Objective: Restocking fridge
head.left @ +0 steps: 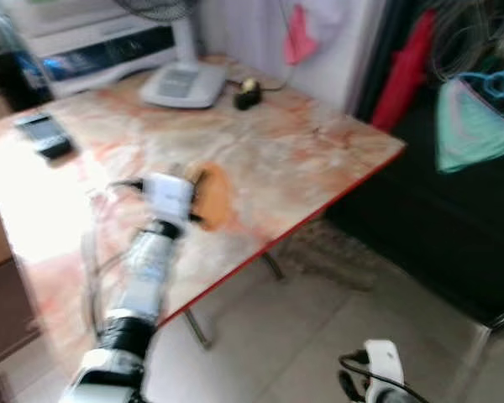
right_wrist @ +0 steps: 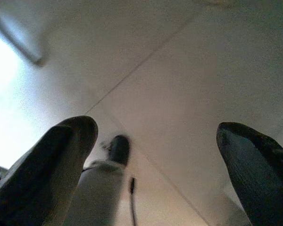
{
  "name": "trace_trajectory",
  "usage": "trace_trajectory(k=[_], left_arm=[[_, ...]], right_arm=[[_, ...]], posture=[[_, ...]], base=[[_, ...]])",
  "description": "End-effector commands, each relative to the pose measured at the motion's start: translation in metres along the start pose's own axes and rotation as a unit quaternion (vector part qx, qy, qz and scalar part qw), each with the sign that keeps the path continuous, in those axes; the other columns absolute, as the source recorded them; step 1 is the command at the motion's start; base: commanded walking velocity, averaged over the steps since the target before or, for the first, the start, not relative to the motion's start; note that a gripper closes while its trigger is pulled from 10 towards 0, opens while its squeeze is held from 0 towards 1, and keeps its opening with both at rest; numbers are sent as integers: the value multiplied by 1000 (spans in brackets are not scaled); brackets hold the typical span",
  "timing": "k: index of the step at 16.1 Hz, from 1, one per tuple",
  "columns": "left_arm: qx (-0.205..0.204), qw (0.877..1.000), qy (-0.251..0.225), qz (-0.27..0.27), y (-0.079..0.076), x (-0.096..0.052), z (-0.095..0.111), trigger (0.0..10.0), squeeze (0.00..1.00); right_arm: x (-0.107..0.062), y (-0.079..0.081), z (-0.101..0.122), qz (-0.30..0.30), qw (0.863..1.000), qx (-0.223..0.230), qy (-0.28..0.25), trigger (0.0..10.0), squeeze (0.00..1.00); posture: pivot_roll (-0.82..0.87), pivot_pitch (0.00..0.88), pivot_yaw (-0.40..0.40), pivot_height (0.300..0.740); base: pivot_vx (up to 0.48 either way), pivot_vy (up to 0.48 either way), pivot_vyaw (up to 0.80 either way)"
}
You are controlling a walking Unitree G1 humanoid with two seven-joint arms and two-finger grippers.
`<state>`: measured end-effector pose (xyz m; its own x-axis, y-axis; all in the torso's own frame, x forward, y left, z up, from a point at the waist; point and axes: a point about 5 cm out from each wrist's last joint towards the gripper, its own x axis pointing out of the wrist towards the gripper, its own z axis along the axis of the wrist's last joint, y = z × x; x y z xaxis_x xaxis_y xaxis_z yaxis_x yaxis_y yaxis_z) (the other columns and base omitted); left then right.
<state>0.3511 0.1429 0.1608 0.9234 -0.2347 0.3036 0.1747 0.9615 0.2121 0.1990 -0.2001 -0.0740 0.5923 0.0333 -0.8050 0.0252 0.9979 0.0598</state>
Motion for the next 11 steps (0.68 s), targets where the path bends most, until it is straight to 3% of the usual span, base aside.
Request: trace_trajectory(k=[1, 11], left_arm=[[21, 1000, -7, -1, 7, 2, 5, 10000, 0], [21, 1000, -6, -5, 7, 1, 4, 10000, 0]], right_arm=[[0, 3, -3, 2, 1000, -2, 6, 10000, 0], [0, 4, -5, 5, 1000, 0, 9, 10000, 0]], posture=[[55, 0, 0, 740], [51, 0, 3, 740]], base=[[0, 0, -800], [0, 0, -800]])
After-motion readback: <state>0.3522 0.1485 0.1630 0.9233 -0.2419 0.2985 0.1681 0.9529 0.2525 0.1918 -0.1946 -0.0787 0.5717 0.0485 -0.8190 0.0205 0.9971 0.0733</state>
